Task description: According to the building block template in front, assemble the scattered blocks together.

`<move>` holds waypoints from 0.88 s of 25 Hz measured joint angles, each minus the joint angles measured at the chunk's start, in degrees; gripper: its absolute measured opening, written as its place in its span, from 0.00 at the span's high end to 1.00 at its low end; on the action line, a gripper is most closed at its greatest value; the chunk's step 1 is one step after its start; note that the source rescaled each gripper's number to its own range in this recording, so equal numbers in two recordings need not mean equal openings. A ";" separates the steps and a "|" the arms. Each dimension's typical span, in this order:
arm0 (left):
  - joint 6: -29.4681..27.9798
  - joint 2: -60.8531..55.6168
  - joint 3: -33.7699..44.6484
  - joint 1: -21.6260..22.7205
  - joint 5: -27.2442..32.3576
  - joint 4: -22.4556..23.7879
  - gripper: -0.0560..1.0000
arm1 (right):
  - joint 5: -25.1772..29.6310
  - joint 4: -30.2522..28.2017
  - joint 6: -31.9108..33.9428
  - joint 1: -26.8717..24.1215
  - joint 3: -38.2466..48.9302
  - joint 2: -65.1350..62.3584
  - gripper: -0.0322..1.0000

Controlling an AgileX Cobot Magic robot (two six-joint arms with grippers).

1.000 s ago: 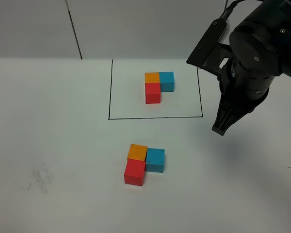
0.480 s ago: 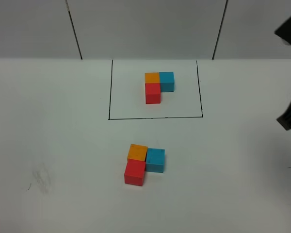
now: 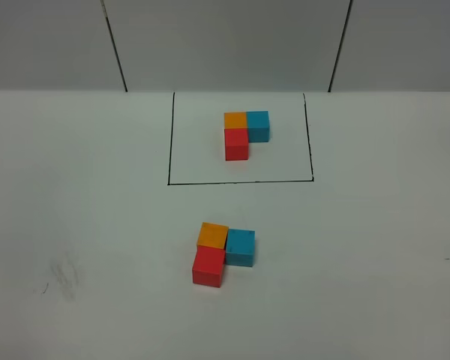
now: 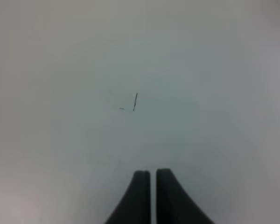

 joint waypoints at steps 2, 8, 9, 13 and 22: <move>0.00 0.00 0.00 0.00 0.00 0.00 0.94 | 0.00 0.07 3.48 0.00 3.60 -6.58 0.97; 0.00 0.00 0.00 0.00 0.00 0.00 0.94 | 0.38 0.23 11.02 0.00 11.43 -21.57 0.97; 0.00 0.00 0.00 0.00 0.00 0.00 0.94 | 0.38 0.23 11.79 0.00 12.40 -23.48 0.97; 0.00 0.00 0.00 0.00 0.00 0.00 0.94 | -0.01 -0.16 15.44 0.00 14.80 -28.45 0.97; 0.00 0.00 0.00 0.00 0.00 0.00 0.94 | -3.56 -1.45 18.35 0.00 18.96 -32.08 0.97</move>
